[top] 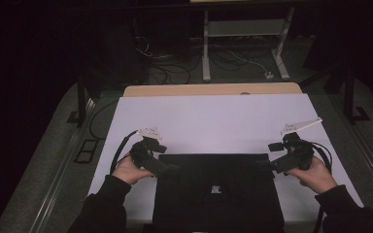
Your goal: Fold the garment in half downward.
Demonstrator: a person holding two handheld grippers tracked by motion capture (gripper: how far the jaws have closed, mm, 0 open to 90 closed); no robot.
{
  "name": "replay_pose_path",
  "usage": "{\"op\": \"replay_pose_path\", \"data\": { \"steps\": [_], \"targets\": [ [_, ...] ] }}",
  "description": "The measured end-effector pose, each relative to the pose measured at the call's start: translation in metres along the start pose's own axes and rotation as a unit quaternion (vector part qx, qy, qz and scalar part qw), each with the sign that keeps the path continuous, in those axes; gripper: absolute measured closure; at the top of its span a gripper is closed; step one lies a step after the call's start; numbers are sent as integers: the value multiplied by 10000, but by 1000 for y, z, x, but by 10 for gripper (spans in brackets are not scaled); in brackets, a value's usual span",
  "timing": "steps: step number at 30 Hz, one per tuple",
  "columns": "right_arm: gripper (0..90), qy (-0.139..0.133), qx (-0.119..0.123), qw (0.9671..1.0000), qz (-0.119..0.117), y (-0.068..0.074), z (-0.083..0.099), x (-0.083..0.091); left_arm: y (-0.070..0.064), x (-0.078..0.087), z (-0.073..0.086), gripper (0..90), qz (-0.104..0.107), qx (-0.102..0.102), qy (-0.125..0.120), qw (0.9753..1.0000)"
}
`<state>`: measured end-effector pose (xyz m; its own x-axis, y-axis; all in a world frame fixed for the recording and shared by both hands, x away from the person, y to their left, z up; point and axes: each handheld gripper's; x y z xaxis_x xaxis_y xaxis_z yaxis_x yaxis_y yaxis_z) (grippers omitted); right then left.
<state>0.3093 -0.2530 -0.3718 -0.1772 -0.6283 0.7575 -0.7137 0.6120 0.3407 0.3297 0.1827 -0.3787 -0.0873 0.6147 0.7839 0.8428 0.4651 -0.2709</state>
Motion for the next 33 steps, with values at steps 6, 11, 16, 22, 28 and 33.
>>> {"op": "replay_pose_path", "data": {
  "steps": [6, 11, 16, 22, 28, 33],
  "targets": [
    [0, 45, -55, 10000, -35, -11, -2, -6, 7, 0, 1, 0, -81, 65, -115, 9999],
    [0, 70, -26, 10000, -32, -15, -4, -11, 14, -3, 1, 0, -107, 112, -130, 9998],
    [0, 52, -2, 10000, 5, -19, -4, -15, 22, -4, 3, 0, -157, 173, -183, 9996],
    [0, 65, -60, 10000, 45, -26, -2, -21, 29, -5, 4, 0, -212, 218, -242, 9992],
    [0, 113, -110, 9999, 68, -32, -1, -26, 38, -7, 7, 0, -253, 306, -261, 9989],
    [0, 148, -139, 9997, 106, -35, 0, -29, 45, -11, 13, 0, -206, 382, -291, 9986]
  ]
}}
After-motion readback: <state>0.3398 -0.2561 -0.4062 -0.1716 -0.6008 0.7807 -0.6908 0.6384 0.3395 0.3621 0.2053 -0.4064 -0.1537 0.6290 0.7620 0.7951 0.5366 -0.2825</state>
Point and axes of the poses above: each handheld gripper's, and its own axes: x roughly backward along the jaws, z roughly out of its underside, y roughly to its left, and after that the axes turned 9 degrees about y, right-handed
